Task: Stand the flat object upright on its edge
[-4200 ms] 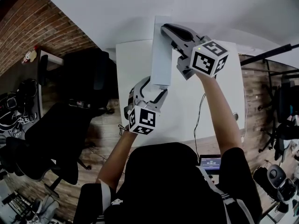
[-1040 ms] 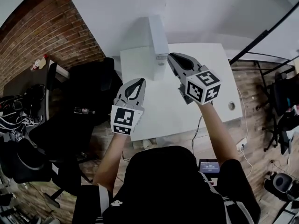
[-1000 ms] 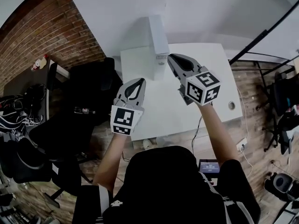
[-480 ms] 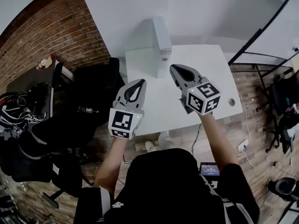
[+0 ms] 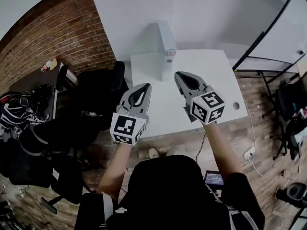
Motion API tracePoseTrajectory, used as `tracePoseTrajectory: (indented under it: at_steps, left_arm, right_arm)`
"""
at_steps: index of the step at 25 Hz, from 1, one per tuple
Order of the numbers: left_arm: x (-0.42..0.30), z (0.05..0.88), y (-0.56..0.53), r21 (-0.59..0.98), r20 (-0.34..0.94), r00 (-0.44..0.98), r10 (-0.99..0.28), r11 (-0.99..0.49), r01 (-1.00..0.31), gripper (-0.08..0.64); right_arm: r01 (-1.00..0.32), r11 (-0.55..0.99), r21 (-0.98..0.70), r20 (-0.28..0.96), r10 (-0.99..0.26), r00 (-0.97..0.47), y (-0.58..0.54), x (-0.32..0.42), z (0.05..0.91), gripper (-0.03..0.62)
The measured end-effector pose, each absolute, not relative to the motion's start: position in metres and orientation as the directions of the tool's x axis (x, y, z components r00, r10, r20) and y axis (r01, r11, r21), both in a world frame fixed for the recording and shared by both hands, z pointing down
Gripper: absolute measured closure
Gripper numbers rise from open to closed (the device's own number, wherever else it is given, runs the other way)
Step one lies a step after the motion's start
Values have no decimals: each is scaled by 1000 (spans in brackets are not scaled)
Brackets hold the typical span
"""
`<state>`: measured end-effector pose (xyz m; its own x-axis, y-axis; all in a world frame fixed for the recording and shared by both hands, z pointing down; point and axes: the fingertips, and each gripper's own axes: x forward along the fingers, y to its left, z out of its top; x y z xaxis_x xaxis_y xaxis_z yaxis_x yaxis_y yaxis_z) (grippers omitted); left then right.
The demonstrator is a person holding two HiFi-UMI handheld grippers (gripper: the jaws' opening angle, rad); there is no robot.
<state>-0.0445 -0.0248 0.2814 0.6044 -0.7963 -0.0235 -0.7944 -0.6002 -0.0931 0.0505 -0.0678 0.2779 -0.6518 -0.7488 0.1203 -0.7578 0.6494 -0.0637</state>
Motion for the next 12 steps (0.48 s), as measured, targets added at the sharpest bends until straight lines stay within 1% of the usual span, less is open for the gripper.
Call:
tracePoseTrajectory:
  at_steps: [12]
  left_arm:
    - [-8,259,-6,-117,-38,576,-817,-569,-814,548]
  right_arm:
    - [-735,675,-64,90,-730,-678,-41,81,256,552]
